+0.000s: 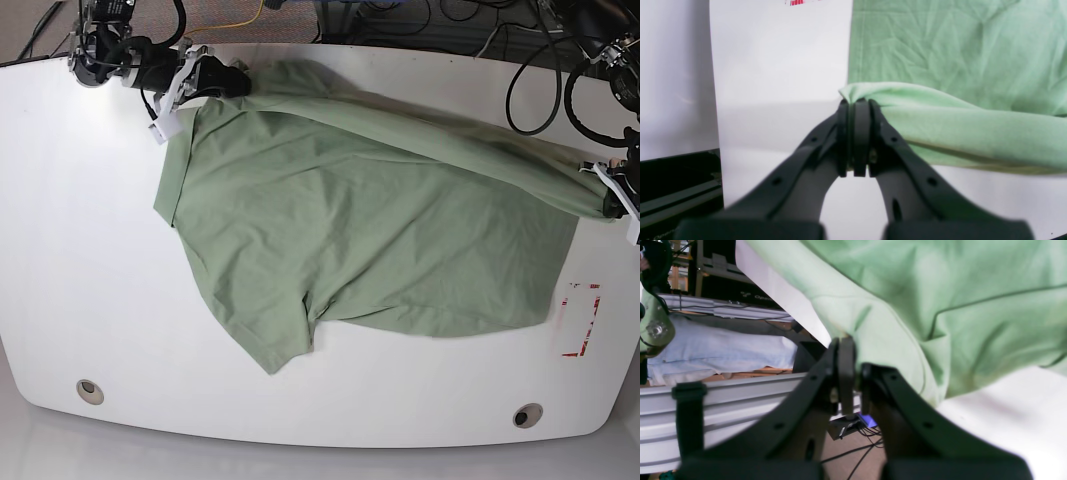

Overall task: Layout the t-shirt on the table in an organized manner, then fold the t-shirt properly
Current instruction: 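Slide the left gripper along the shirt edge toward the hem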

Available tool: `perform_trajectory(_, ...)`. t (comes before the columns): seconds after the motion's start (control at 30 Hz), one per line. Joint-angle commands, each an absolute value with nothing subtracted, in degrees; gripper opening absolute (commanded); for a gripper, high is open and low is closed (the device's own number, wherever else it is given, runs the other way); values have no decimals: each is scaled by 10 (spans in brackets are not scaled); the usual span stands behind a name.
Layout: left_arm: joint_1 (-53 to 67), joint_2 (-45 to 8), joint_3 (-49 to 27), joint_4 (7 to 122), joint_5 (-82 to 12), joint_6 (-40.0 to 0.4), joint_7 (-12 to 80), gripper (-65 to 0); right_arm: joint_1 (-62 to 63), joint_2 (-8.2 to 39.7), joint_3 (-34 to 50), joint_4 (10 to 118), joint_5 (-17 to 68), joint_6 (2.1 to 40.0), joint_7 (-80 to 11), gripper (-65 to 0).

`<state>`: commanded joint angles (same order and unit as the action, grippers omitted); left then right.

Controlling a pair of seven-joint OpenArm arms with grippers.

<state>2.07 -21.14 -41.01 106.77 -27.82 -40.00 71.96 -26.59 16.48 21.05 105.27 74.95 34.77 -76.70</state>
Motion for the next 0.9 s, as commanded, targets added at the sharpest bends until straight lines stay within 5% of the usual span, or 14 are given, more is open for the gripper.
perform_trajectory(0.7, -96, -212, -334, 888, -278, -400, 713, -650, -259, 166, 209, 1049, 746, 348, -767, -648)
perform_trajectory(0.9, -116, -213, -323, 867, -278, -400, 714, -456, -260, 166, 209, 1049, 746, 348, -767, -648)
